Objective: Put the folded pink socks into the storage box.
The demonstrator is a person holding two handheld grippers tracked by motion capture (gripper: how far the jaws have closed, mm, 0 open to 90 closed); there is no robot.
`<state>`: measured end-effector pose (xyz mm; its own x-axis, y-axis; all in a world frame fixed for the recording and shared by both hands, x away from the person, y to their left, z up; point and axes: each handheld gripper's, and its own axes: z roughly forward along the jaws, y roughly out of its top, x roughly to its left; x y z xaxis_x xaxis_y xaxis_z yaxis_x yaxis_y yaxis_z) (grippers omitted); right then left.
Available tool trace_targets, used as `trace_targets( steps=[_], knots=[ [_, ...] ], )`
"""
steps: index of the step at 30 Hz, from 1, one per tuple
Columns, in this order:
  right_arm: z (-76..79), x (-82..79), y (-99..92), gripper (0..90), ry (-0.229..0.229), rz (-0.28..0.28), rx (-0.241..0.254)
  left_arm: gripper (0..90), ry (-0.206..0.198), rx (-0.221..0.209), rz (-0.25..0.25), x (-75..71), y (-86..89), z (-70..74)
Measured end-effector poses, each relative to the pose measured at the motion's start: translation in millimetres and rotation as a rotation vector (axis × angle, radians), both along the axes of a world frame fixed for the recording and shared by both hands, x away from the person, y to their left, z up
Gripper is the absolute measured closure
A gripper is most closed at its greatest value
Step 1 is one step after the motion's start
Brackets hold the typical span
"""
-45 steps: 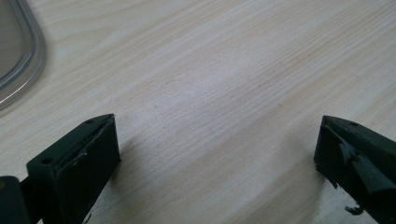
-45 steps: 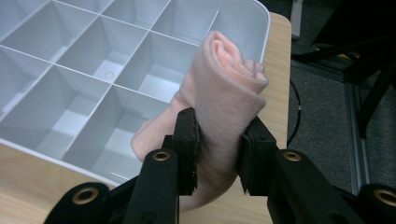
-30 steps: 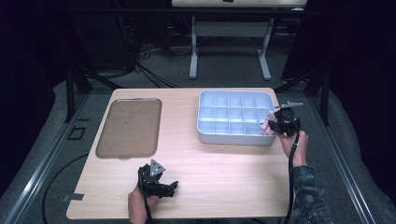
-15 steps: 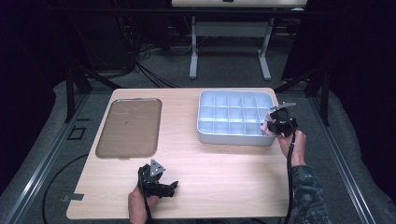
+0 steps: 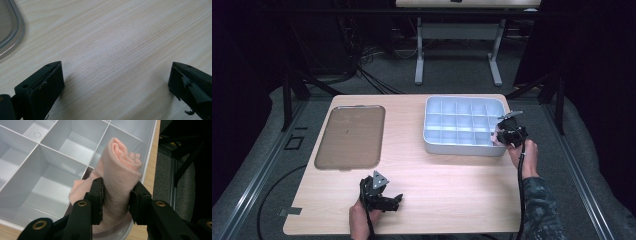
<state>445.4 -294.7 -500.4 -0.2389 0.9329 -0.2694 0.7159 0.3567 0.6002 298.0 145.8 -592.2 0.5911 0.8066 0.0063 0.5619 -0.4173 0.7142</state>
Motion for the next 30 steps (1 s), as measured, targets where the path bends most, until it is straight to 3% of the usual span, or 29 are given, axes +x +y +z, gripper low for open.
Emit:
trace_targets(
  steps=[7,18,21,24,30],
  knots=[
    [-5.8,3.0,4.9,65.5,0.038,0.004,-0.060,0.0,0.000,-0.001,0.000,0.1,0.0,0.0],
    [-12.7,7.4,3.6,64.4,0.095,0.014,-0.060,0.0,0.000,-0.001,0.000,0.1,0.0,0.0],
    [-13.1,8.2,3.9,60.0,0.104,0.017,-0.059,0.0,0.000,-0.001,0.001,0.1,0.0,0.0],
    [-11.2,7.2,3.5,53.3,0.091,0.018,-0.033,0.0,0.001,-0.003,0.001,0.1,-0.1,-0.1],
    [-0.7,0.9,-1.1,51.9,0.042,0.017,0.014,0.0,0.000,-0.001,0.000,0.1,0.0,0.0]
  ],
)
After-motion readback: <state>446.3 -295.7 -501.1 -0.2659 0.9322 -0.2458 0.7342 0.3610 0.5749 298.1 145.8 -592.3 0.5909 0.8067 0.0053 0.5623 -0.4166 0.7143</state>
